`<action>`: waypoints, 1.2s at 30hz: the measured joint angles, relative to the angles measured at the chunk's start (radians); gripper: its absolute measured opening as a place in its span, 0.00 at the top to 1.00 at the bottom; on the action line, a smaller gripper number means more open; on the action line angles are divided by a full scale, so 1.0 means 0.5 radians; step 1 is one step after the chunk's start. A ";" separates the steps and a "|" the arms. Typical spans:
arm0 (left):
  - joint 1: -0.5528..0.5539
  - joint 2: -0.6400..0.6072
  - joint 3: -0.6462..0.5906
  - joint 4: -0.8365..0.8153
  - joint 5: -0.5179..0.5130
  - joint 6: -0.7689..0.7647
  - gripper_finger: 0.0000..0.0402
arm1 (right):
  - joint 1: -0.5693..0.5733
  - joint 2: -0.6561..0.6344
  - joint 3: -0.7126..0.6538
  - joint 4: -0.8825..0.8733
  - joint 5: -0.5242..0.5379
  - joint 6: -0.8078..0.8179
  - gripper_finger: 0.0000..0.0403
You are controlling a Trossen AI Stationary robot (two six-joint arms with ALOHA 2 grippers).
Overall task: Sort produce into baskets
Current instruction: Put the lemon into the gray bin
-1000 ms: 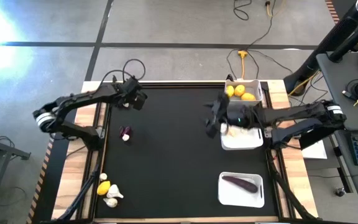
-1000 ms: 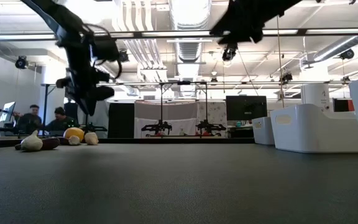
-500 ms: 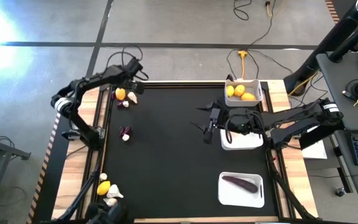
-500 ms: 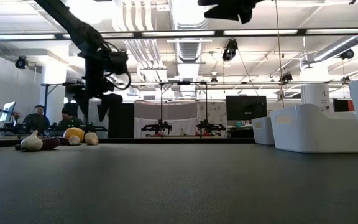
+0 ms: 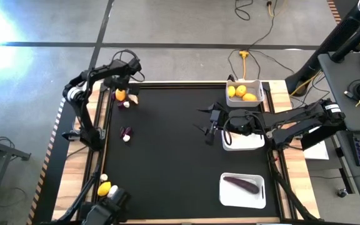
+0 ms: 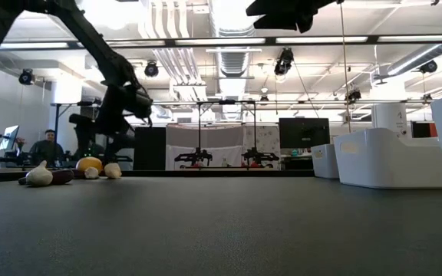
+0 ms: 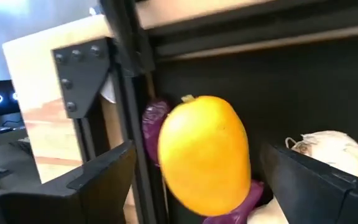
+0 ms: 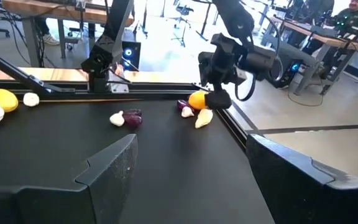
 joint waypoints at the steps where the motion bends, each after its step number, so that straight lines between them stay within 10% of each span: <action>1: -0.001 0.025 -0.005 0.004 0.001 0.000 0.19 | 0.000 0.000 0.000 -0.001 0.000 0.001 0.27; 12: -0.040 0.190 0.010 -0.066 0.000 0.088 0.20 | 0.000 0.000 0.000 0.000 -0.001 0.000 0.29; 20: -0.043 0.187 0.008 -0.199 0.000 0.143 0.43 | 0.000 0.000 0.000 0.001 0.000 -0.033 0.30; 29: -0.156 -0.138 0.126 -0.146 0.252 0.313 0.49 | 0.000 0.000 0.000 0.001 0.000 -0.060 0.31; 36: -0.715 -0.513 -0.245 0.701 0.500 0.275 0.47 | -0.001 0.029 -0.001 0.003 -0.001 -0.102 0.33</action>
